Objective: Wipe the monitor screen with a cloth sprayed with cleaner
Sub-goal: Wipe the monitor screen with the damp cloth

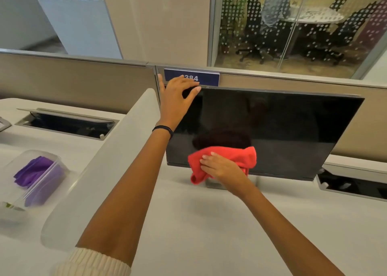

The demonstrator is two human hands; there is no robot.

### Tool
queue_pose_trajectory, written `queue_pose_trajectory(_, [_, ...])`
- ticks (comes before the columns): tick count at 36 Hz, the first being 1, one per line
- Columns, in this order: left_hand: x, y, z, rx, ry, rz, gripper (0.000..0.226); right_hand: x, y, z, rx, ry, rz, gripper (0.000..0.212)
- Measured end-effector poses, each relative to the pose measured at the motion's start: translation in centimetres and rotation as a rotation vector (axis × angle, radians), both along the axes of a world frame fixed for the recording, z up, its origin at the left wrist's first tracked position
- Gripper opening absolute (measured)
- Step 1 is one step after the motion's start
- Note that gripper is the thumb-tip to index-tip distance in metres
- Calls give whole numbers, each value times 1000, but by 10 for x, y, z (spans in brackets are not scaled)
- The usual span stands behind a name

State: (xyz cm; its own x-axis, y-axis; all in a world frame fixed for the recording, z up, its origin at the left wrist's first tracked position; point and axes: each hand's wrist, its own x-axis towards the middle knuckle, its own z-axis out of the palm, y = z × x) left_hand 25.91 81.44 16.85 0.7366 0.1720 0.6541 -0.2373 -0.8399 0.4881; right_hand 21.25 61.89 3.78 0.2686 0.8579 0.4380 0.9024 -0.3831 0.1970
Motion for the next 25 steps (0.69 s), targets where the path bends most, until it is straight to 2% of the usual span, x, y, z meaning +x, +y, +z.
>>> queue_pose_trajectory(4, [3, -24, 1, -81, -32, -14, 25, 6, 7, 33, 159, -133, 47, 21])
queue_pose_trajectory(5, [4, -27, 1, -104, -43, -5, 24, 8, 6, 39, 170, -155, 25, 21])
queue_pose_trajectory(11, [6, -29, 1, -200, -51, 27, 24, 26, -6, 38, 120, -115, -108, 29])
queue_pose_trajectory(15, [7, -28, 1, -219, -27, 26, 24, 29, -17, 18, 39, 9, -173, 49])
queue_pose_trajectory(25, [6, -28, 2, -242, -10, 27, 25, 9, -65, -34, -234, 172, -315, 59])
